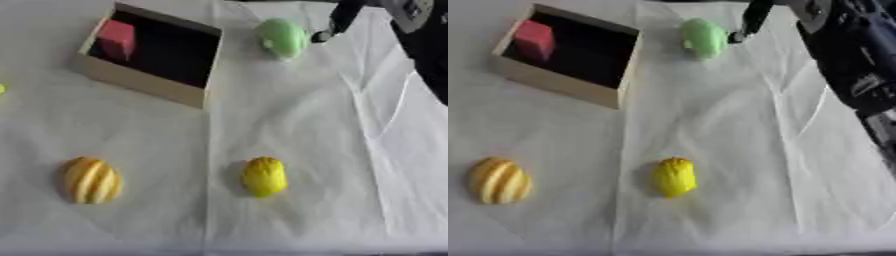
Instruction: Pick up objects on the table and place them in the box.
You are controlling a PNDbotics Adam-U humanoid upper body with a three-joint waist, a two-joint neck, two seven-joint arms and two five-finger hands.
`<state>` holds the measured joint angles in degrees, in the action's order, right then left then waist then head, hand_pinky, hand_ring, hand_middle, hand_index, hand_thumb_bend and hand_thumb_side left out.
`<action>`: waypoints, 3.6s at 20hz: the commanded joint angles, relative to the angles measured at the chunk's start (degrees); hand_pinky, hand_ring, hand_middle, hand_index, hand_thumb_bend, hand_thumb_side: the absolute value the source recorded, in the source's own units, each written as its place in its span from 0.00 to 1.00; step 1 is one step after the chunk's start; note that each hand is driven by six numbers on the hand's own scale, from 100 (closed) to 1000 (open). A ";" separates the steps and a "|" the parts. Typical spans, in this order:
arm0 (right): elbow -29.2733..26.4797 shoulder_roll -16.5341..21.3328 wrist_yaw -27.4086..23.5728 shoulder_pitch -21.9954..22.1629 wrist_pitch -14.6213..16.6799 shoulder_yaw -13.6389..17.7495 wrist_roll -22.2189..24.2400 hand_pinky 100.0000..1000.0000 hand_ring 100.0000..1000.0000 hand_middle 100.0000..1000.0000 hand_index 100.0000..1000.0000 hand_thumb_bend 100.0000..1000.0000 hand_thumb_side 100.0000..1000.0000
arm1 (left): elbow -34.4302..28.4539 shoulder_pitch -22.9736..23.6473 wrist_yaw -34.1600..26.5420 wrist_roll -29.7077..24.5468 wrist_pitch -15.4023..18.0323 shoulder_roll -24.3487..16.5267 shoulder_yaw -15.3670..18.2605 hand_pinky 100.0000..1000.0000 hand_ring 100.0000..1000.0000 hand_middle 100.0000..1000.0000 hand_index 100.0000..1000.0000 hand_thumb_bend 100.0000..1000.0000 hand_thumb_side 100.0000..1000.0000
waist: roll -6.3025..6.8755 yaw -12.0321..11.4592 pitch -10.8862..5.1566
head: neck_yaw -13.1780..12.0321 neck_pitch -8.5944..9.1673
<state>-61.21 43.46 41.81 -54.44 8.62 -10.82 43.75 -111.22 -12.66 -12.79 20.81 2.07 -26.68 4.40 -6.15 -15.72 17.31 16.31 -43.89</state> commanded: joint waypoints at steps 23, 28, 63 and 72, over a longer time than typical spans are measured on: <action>8.21 -4.05 9.92 -2.06 -0.56 1.04 -7.98 0.82 0.92 0.80 0.94 0.32 0.00 | -0.66 -1.33 -0.80 -0.04 0.13 0.02 0.41 0.70 0.82 0.70 0.80 0.04 0.51 | -0.73 -1.16 1.94 | 0.37 -0.23; 7.73 -4.24 9.53 -1.80 -1.85 0.69 -12.99 0.74 0.79 0.63 0.77 0.13 0.00 | -0.64 -1.33 -0.86 -0.06 0.13 0.13 0.46 0.70 0.82 0.70 0.80 0.04 0.51 | -0.76 -1.13 1.88 | 0.49 -0.23; -25.10 -4.29 -6.85 -6.00 -6.57 -9.47 -13.78 0.67 0.66 0.49 0.63 0.00 0.00 | -0.64 -1.78 -0.59 -0.98 0.02 -0.30 -0.15 0.70 0.83 0.70 0.80 0.04 0.49 | 0.46 -0.63 -1.20 | 2.31 -0.23; -19.21 -8.72 -5.14 -7.03 -4.47 -12.93 -12.75 0.67 0.67 0.51 0.65 0.00 0.00 | -0.63 -1.91 -0.75 -1.18 -0.05 0.08 -0.29 0.70 0.83 0.70 0.80 0.04 0.50 | 0.16 -1.37 -1.37 | 2.50 -0.23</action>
<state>-80.73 34.27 36.23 -60.04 3.80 -23.98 30.97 -111.22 -14.08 -13.58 19.81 1.91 -25.71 4.02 -6.42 -17.01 18.01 18.74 -43.90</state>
